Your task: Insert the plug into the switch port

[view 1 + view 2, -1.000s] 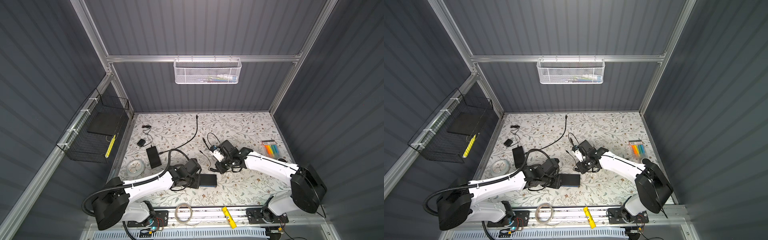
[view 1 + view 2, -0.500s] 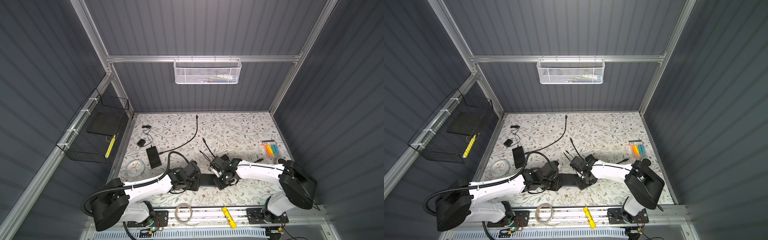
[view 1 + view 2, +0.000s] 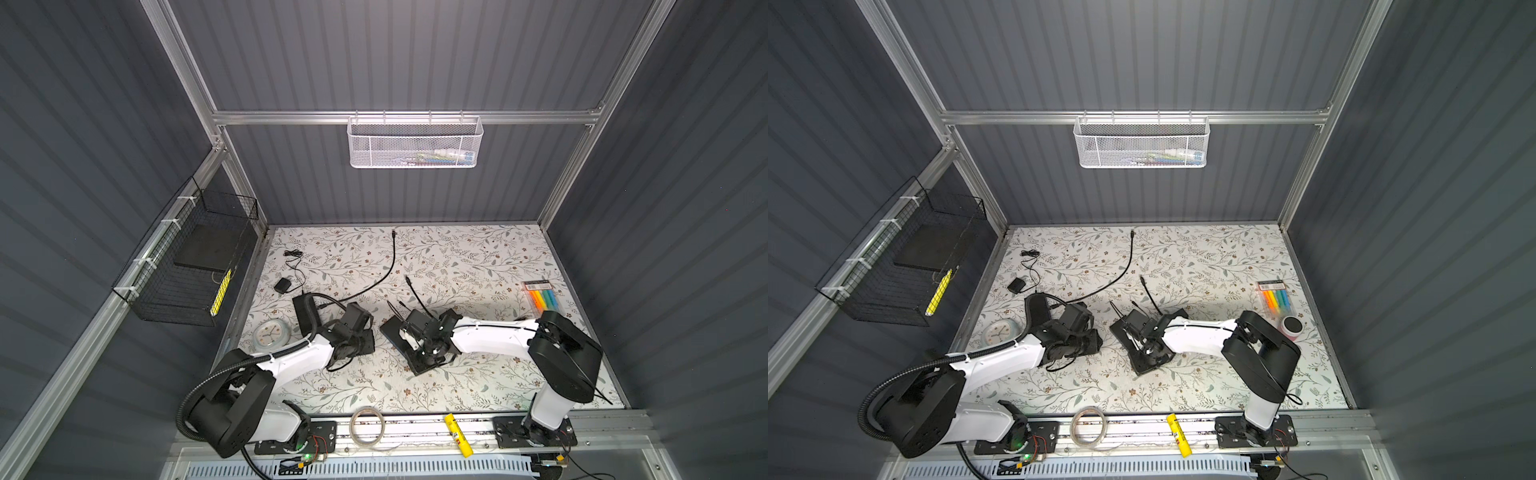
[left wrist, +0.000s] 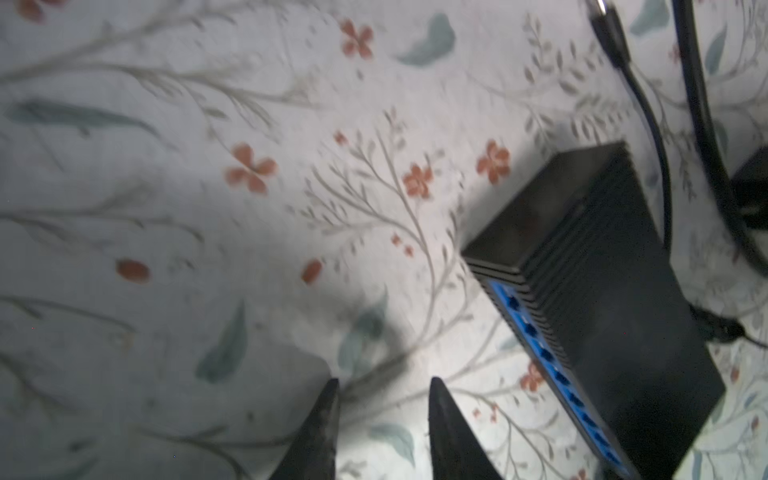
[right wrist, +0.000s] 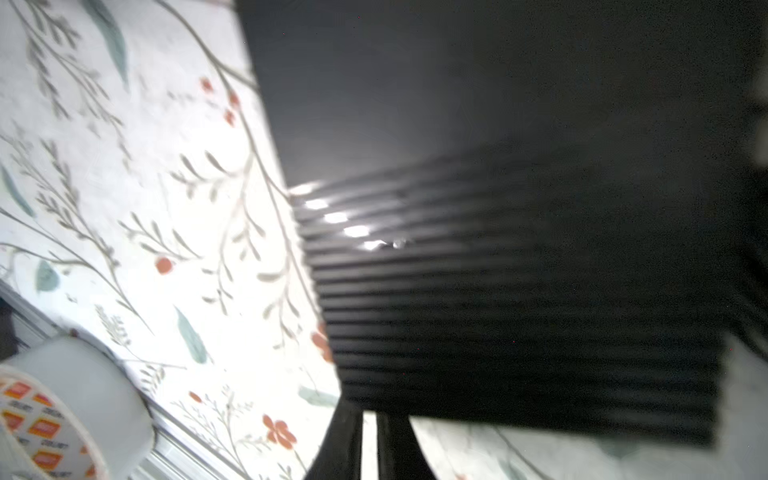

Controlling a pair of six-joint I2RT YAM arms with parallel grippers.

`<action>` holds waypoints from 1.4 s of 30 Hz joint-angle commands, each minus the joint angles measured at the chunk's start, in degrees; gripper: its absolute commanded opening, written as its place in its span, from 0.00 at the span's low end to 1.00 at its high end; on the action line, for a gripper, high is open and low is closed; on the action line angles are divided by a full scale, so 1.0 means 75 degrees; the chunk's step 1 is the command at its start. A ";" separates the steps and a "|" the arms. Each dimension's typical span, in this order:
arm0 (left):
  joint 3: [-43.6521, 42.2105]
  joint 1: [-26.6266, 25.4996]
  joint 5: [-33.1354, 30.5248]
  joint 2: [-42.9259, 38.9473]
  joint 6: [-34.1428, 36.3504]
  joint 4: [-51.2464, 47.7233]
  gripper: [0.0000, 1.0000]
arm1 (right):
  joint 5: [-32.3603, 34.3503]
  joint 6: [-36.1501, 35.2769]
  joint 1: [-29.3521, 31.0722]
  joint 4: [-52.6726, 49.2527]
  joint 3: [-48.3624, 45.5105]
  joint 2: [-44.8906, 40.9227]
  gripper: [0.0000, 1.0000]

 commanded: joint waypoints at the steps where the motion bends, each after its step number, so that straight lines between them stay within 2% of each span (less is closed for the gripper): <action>1: 0.0393 0.0551 0.0252 0.0945 0.0830 0.0240 0.36 | -0.0317 -0.0396 -0.0164 0.0149 0.0760 0.0463 0.12; 5: 0.1442 0.0892 0.0542 0.1453 0.1193 0.0187 0.36 | -0.0643 -0.0701 -0.0656 -0.0126 0.1418 0.0608 0.12; 12: 0.2366 0.1423 0.0682 0.0980 0.1840 -0.0668 0.37 | -0.0022 -0.1744 -0.1295 -0.1534 0.0670 -0.0522 0.16; 17: 0.3408 0.1474 0.1002 0.1429 0.2409 -0.0950 0.38 | 0.0679 -0.2198 -0.1969 -0.1659 0.1054 -0.0388 0.18; 21: 0.3876 0.1485 0.1279 0.1716 0.2517 -0.0909 0.38 | 0.1041 -0.2780 -0.2501 -0.1427 0.2112 0.0313 0.24; 24: 0.3907 0.1608 0.1387 0.1576 0.2519 -0.0906 0.39 | 0.1303 -0.3347 -0.2687 -0.1619 0.3132 0.1194 0.26; 31: 0.3208 0.2292 0.1738 0.0754 0.2365 -0.0756 0.41 | 0.1178 -0.4656 -0.2783 -0.2396 0.5002 0.2779 0.29; 38: 0.2976 0.2643 0.1948 0.0562 0.2345 -0.0716 0.41 | 0.0737 -0.4507 -0.2767 -0.2682 0.4367 0.2062 0.33; 42: 0.3069 0.2682 0.2263 0.0828 0.2281 -0.0465 0.41 | 0.0328 -0.3970 -0.2686 -0.2616 0.3693 0.1639 0.36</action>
